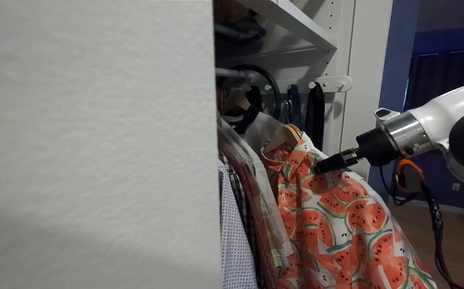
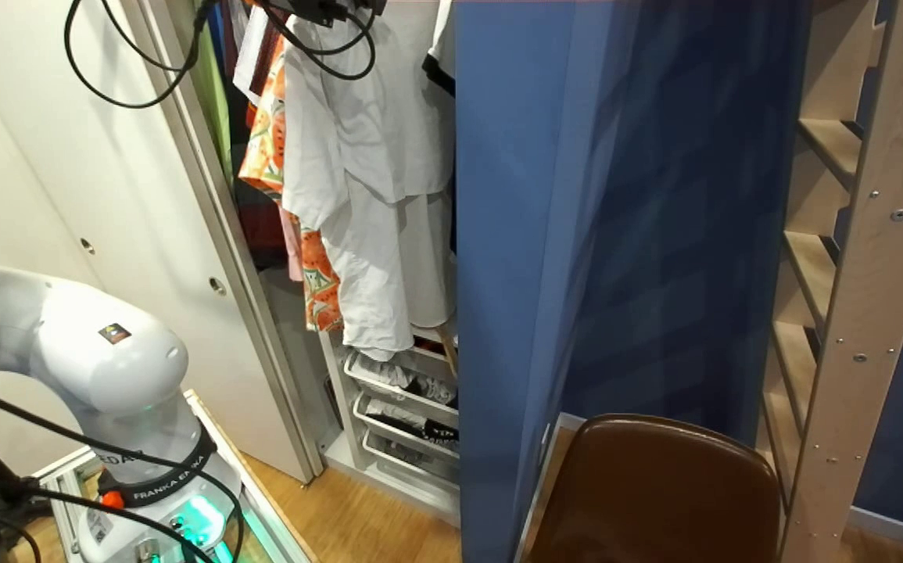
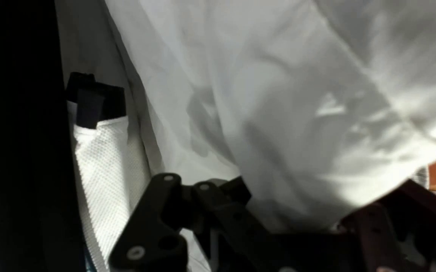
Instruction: Hang the orange shirt and white shirt on the second nail from the right
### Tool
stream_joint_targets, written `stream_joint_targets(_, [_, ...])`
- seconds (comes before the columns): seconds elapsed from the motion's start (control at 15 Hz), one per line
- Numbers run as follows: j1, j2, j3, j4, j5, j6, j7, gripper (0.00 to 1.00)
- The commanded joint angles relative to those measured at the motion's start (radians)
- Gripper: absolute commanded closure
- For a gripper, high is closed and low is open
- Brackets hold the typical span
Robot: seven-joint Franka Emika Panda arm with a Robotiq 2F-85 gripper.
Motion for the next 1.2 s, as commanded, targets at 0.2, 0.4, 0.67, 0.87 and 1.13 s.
stream_joint_targets(0.2, [0.008, -0.082, -0.068, 0.007, 0.042, 0.048, -0.025, 0.99])
stream_joint_targets(0.4, [0.020, -0.095, -0.093, 0.010, 0.059, 0.058, -0.031, 0.99])
stream_joint_targets(0.67, [0.037, -0.103, -0.104, 0.015, 0.079, 0.065, -0.041, 0.99])
stream_joint_targets(0.87, [0.047, -0.110, -0.112, 0.021, 0.088, 0.065, -0.047, 0.99])
stream_joint_targets(1.13, [0.062, -0.114, -0.117, 0.027, 0.090, 0.047, -0.053, 0.99])
